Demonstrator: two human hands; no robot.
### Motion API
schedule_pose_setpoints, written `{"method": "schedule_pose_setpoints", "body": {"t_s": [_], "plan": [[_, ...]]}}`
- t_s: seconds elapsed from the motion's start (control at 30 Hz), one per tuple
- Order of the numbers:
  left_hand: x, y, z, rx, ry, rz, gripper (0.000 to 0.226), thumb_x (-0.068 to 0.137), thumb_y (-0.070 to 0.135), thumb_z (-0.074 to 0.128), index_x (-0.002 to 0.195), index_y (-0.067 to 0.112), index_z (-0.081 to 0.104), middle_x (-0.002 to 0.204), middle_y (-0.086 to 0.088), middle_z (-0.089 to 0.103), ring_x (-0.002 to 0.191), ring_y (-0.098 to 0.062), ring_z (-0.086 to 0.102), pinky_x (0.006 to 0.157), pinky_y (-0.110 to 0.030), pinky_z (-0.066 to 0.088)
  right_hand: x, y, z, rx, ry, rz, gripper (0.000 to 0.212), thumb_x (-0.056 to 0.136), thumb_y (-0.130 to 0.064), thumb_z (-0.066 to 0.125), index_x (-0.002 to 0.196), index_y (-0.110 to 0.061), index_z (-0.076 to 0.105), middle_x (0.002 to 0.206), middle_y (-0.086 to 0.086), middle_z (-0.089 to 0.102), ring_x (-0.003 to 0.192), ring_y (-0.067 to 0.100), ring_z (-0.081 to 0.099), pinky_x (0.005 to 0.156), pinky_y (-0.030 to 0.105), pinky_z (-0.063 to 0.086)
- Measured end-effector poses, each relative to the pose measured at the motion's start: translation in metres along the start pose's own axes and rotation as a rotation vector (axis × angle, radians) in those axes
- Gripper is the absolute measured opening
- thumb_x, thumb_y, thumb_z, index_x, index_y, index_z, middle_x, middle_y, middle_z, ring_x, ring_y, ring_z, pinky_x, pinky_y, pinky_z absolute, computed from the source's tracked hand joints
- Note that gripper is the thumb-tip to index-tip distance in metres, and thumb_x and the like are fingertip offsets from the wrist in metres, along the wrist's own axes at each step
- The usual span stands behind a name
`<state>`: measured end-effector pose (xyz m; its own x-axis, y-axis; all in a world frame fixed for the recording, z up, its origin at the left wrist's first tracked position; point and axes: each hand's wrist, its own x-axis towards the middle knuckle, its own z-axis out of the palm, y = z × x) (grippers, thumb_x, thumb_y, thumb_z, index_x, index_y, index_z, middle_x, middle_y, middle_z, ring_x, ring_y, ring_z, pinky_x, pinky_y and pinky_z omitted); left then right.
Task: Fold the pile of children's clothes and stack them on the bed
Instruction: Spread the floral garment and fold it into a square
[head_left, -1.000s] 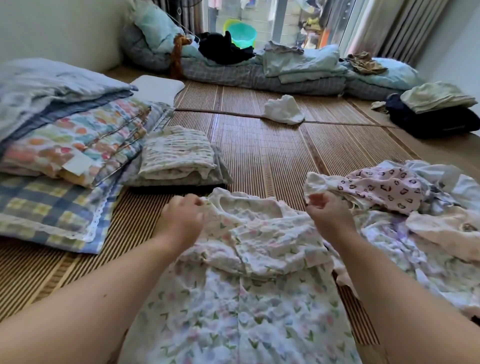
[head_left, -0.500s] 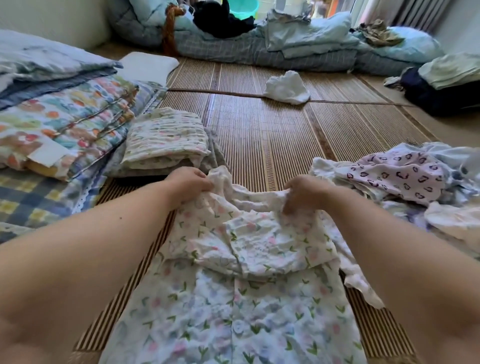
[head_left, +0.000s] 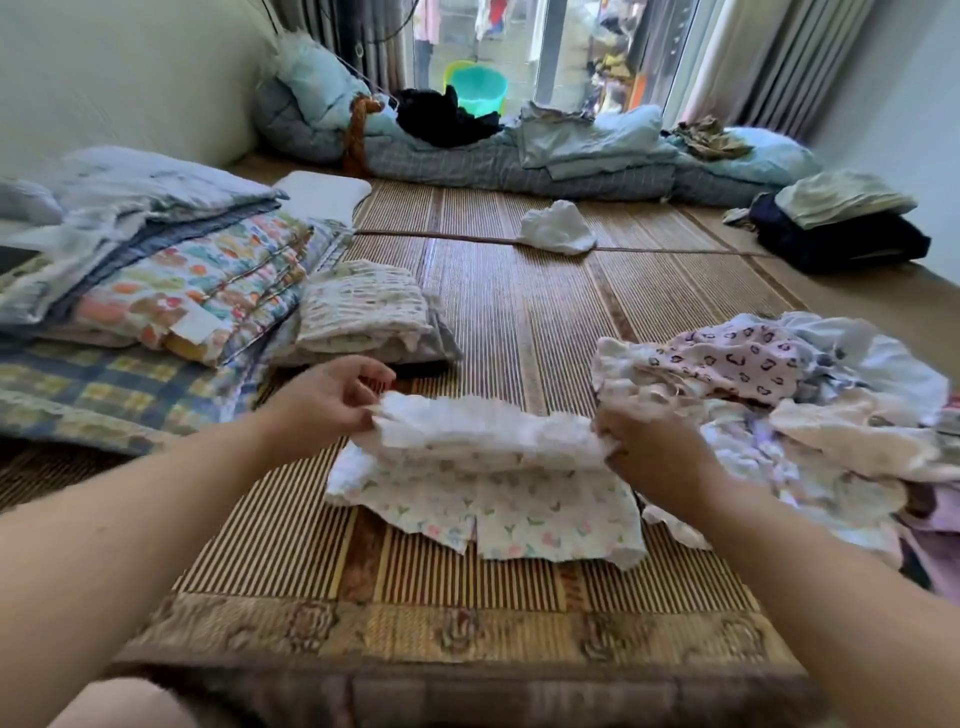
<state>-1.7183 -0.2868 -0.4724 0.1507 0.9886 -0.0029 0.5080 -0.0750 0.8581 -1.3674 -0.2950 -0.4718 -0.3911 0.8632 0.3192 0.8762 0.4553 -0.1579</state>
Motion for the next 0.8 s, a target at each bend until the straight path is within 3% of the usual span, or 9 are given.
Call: {"method": "schedule_pose_setpoints", "body": {"t_s": [0.1,0.17,0.23,0.33,0.43,0.57,0.63,0.7,0.8], "plan": [[-0.033,-0.019,0.017,0.524,-0.218,-0.085,0.042,0.086,0.006,0.059,0.104,0.044,0.060,0.103,0.015,0.068,0.091,-0.003,0.062,0.082,-0.019,0.047,-0.048,-0.020,0.012,0.080,-0.462,0.268,0.028,0.081,-0.019,0.055,0.107,-0.029,0.052,0.110,0.002,0.064,0.094,0.025,0.060,0.078,0.036,0.050],[-0.046,-0.024,0.027,0.704,-0.300,-0.150,0.061,0.083,-0.002,0.045,0.124,0.043,0.057,0.136,0.011,0.054,0.121,-0.008,0.052,0.102,-0.026,0.043,-0.068,-0.033,0.015,0.105,-0.645,0.345,0.038,0.089,-0.028,0.048,0.125,-0.037,0.043,0.128,-0.004,0.058,0.110,0.021,0.056,0.092,0.037,0.046],[-0.057,-0.022,0.034,0.764,-0.335,-0.188,0.077,0.078,-0.007,0.039,0.138,0.039,0.045,0.151,0.009,0.037,0.137,-0.014,0.036,0.113,-0.036,0.034,-0.077,-0.048,0.016,0.203,-0.625,0.384,0.049,0.092,-0.030,0.044,0.140,-0.036,0.035,0.142,-0.005,0.049,0.124,0.020,0.050,0.102,0.038,0.041],[-0.060,-0.021,0.041,0.915,-0.364,-0.206,0.078,0.081,-0.001,0.039,0.147,0.039,0.028,0.152,0.008,0.033,0.137,-0.019,0.033,0.110,-0.041,0.036,-0.071,-0.066,0.028,0.327,-0.516,0.506,0.052,0.094,-0.046,0.038,0.145,-0.034,0.033,0.152,-0.001,0.038,0.134,0.023,0.041,0.108,0.045,0.035],[-0.060,-0.012,0.047,1.075,-0.367,-0.206,0.066,0.086,0.009,0.039,0.145,0.040,0.032,0.142,0.008,0.046,0.128,-0.019,0.040,0.105,-0.045,0.036,-0.057,-0.072,0.049,0.283,-0.601,0.531,0.066,0.089,-0.070,0.028,0.143,-0.032,0.038,0.155,0.001,0.032,0.141,0.026,0.030,0.112,0.056,0.026],[-0.076,0.011,0.055,1.162,-0.464,-0.155,0.053,0.086,0.036,0.046,0.139,0.038,0.042,0.137,0.005,0.052,0.131,-0.021,0.037,0.112,-0.054,0.020,-0.034,-0.050,0.066,0.136,-0.693,0.462,0.075,0.081,-0.081,0.020,0.133,-0.036,0.048,0.146,0.004,0.044,0.132,0.028,0.042,0.112,0.059,0.025],[-0.089,0.019,0.061,1.114,-0.529,-0.102,0.051,0.086,0.047,0.045,0.137,0.043,0.042,0.136,0.005,0.053,0.133,-0.019,0.036,0.112,-0.054,0.019,-0.018,-0.039,0.066,0.102,-0.735,0.428,0.065,0.083,-0.078,0.023,0.131,-0.043,0.048,0.148,0.001,0.043,0.134,0.027,0.039,0.112,0.060,0.021],[-0.104,0.029,0.073,1.026,-0.598,-0.054,0.049,0.088,0.053,0.042,0.137,0.045,0.042,0.136,0.008,0.054,0.133,-0.017,0.036,0.112,-0.053,0.020,-0.004,-0.032,0.065,-0.025,-0.786,0.410,0.051,0.091,-0.065,0.029,0.138,-0.047,0.041,0.156,0.001,0.028,0.143,0.033,0.020,0.113,0.063,0.010],[-0.120,0.043,0.093,0.961,-0.696,0.029,0.054,0.088,0.042,0.046,0.142,0.041,0.038,0.139,0.005,0.051,0.133,-0.016,0.034,0.111,-0.045,0.024,0.003,-0.036,0.061,-0.146,-0.723,0.357,0.047,0.096,-0.035,0.043,0.142,-0.044,0.037,0.161,0.000,0.011,0.147,0.034,-0.006,0.115,0.063,0.000]]}}
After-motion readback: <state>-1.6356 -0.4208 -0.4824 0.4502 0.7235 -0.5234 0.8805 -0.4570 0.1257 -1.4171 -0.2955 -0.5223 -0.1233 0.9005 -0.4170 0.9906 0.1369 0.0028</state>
